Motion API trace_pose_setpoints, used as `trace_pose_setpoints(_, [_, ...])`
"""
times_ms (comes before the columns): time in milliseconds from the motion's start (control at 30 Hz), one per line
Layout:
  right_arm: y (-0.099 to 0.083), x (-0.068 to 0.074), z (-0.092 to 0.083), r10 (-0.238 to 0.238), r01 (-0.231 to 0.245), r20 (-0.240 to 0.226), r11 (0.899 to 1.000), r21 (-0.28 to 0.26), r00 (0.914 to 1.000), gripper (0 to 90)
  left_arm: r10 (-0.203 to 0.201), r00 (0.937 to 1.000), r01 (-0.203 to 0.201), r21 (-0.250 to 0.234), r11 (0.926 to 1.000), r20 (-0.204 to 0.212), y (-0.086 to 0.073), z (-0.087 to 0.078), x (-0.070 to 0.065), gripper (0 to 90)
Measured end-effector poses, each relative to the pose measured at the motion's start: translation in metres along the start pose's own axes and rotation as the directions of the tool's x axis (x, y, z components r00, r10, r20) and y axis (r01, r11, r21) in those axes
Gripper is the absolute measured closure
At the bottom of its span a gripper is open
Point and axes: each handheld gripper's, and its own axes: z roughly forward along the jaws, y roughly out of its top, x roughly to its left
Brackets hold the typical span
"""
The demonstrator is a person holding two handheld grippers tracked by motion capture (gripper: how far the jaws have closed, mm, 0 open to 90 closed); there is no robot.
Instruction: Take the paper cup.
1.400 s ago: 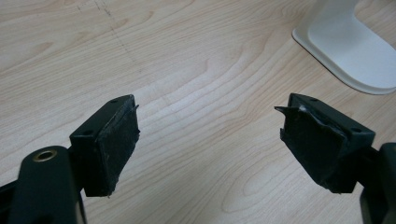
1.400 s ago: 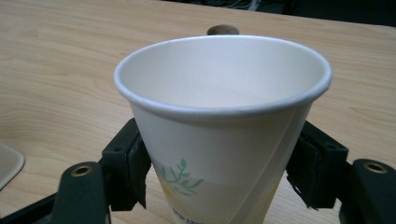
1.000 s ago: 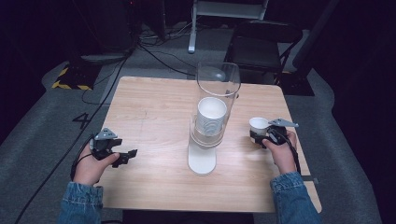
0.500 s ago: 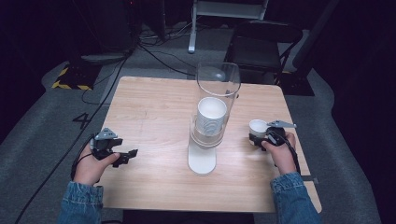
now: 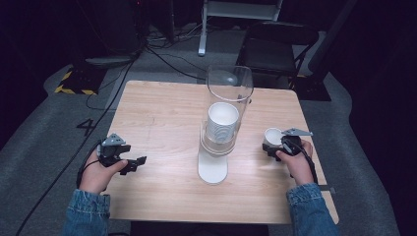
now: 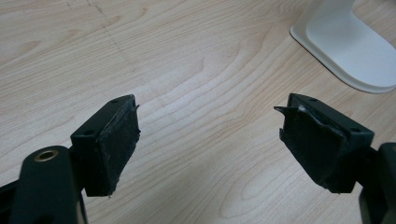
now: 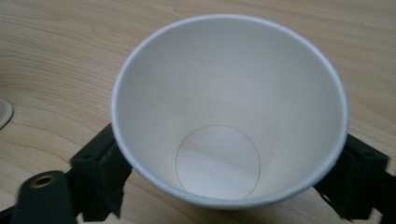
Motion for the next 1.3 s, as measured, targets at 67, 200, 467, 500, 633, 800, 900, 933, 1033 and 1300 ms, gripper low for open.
trace_pose_setpoints(67, [0.003, 0.002, -0.004, -0.022, 0.022, 0.008, 1.000, -0.010, 0.9997, 15.2, 0.007, 1.0000, -0.007, 0.002, 1.0000, 0.002, 0.001, 0.001, 0.000, 19.3])
trace_pose_setpoints(200, [0.006, 0.004, -0.013, -0.049, 0.049, 0.003, 0.999, -0.006, 0.9988, 16.5, 0.004, 1.0000, -0.004, 0.003, 1.0000, 0.004, 0.002, 0.002, 0.000, 19.3])
trace_pose_setpoints(467, [0.012, 0.001, -0.040, -0.028, 0.028, 0.016, 0.999, -0.040, 0.9995, 16.1, 0.016, 0.9999, -0.016, -0.002, 0.9999, 0.004, 0.004, 0.002, -0.003, 19.3])
trace_pose_setpoints(500, [0.013, 0.001, -0.045, -0.025, 0.026, 0.018, 0.999, -0.048, 0.9995, 16.1, 0.018, 0.9998, -0.018, 0.005, 0.9998, 0.007, 0.005, 0.002, -0.004, 19.3])
trace_pose_setpoints(633, [0.018, 0.003, -0.061, -0.023, 0.025, 0.014, 0.995, -0.092, 0.9996, 16.0, 0.036, 0.9993, -0.036, 0.011, 0.9993, 0.010, 0.005, 0.003, -0.007, 19.3])
trace_pose_setpoints(800, [0.025, 0.019, -0.077, -0.057, 0.052, -0.036, 0.991, -0.121, 0.9978, 16.1, 0.055, 0.9982, -0.056, 0.019, 0.9983, 0.024, 0.007, 0.007, -0.016, 19.3])
trace_pose_setpoints(900, [0.028, 0.031, -0.083, -0.081, 0.072, -0.069, 0.990, -0.125, 0.9943, 16.2, 0.083, 0.9959, -0.084, 0.024, 0.9962, 0.035, 0.009, 0.007, -0.021, 19.3])
trace_pose_setpoints(933, [0.028, 0.035, -0.084, -0.095, 0.085, -0.074, 0.988, -0.128, 0.9927, 16.2, 0.086, 0.9957, -0.087, 0.019, 0.9960, 0.035, 0.010, 0.007, -0.024, 19.3])
trace_pose_setpoints(1033, [0.027, 0.048, -0.085, -0.127, 0.114, -0.100, 0.986, -0.124, 0.9869, 17.0, 0.101, 0.9939, -0.101, 0.014, 0.9947, 0.045, 0.012, 0.005, -0.030, 19.1])
trace_pose_setpoints(1300, [0.016, 0.076, -0.083, -0.143, 0.114, -0.207, 0.983, -0.145, 0.9678, 16.7, 0.138, 0.9896, -0.140, 0.045, 0.9891, 0.041, 0.008, 0.011, -0.040, 19.3])
